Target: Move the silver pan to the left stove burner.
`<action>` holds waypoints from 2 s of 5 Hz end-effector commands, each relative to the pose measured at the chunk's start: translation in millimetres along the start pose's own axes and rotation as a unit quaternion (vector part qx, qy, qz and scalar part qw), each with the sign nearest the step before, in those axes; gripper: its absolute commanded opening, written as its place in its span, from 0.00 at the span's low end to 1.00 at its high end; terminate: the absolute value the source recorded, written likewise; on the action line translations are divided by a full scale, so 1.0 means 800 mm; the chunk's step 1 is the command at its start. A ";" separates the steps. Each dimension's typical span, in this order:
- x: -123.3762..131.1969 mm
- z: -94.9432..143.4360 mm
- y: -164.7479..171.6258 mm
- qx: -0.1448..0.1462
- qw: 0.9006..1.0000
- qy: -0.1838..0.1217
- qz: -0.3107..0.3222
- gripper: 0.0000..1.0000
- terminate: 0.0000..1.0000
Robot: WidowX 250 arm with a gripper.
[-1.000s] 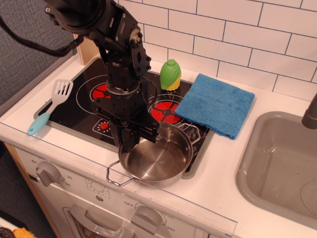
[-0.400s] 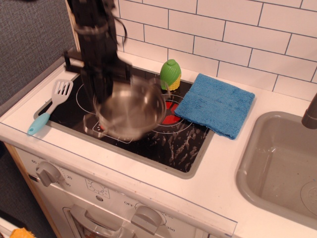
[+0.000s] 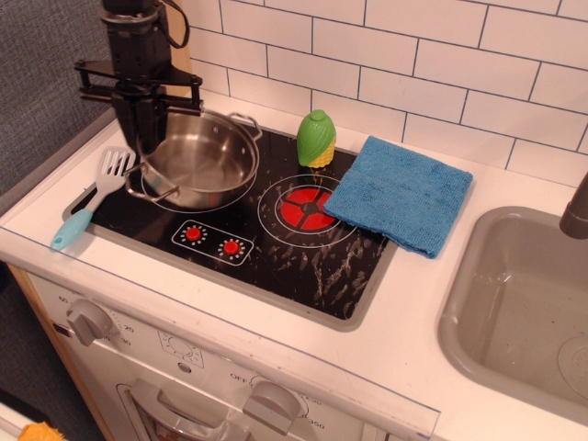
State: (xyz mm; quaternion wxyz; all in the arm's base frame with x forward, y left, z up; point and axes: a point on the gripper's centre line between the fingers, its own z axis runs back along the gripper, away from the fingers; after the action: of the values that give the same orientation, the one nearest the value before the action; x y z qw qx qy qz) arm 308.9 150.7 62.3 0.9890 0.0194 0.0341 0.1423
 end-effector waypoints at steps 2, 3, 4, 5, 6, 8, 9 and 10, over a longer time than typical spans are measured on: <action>0.056 0.008 0.025 0.031 0.999 -0.027 0.034 0.00 0.00; 0.064 0.001 0.024 0.037 0.998 -0.032 0.038 0.00 0.00; 0.069 -0.013 0.018 0.036 0.998 -0.043 0.035 0.00 0.00; 0.064 -0.020 0.009 0.025 0.998 -0.047 0.038 1.00 0.00; 0.072 0.000 0.000 0.026 0.997 -0.067 0.012 1.00 0.00; 0.076 0.058 -0.023 0.017 0.991 -0.117 -0.057 1.00 0.00; 0.070 0.066 -0.034 0.001 0.987 -0.126 -0.098 1.00 0.00; 0.067 0.065 -0.047 0.002 0.985 -0.119 -0.128 1.00 0.00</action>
State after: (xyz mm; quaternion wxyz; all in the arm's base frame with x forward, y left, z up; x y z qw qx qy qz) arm 375.1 127.9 72.0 0.9988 0.0196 -0.0412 0.0157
